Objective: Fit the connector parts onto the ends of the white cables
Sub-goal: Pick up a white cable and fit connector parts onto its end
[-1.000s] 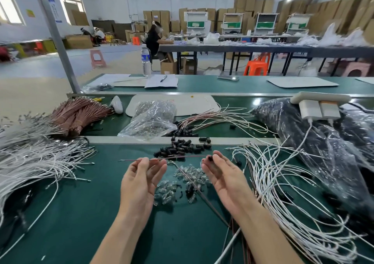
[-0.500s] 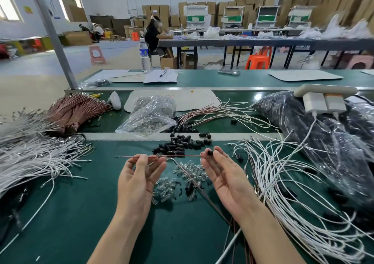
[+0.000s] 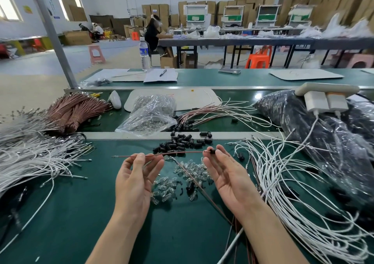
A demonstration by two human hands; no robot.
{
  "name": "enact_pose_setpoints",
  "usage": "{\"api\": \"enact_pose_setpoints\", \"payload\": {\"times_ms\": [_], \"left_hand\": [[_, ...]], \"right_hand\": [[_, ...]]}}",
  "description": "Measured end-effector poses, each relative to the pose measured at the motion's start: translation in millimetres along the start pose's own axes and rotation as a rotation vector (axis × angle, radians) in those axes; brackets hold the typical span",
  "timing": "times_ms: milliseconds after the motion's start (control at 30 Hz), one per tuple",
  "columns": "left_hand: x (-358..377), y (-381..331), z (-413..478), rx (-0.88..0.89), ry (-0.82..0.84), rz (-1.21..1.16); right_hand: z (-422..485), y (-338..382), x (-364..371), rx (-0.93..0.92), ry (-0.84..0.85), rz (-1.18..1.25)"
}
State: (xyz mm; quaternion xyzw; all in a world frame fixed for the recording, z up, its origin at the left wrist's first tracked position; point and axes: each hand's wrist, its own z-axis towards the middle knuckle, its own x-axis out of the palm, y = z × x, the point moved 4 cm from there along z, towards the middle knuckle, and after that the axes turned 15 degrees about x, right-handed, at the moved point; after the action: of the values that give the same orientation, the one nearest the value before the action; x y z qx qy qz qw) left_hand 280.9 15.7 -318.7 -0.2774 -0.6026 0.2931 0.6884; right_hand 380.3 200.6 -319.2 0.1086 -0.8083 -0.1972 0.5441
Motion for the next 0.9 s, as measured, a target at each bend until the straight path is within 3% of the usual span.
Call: {"api": "enact_pose_setpoints", "payload": {"times_ms": [300,900], "left_hand": [[7,3,-5,-0.020,0.040,0.025],[31,21,-40,-0.175,0.475,0.206]], "right_hand": [[-2,-6,7,0.023,0.044,-0.082],[-3,-34,23,-0.006,0.126,-0.366]]}}
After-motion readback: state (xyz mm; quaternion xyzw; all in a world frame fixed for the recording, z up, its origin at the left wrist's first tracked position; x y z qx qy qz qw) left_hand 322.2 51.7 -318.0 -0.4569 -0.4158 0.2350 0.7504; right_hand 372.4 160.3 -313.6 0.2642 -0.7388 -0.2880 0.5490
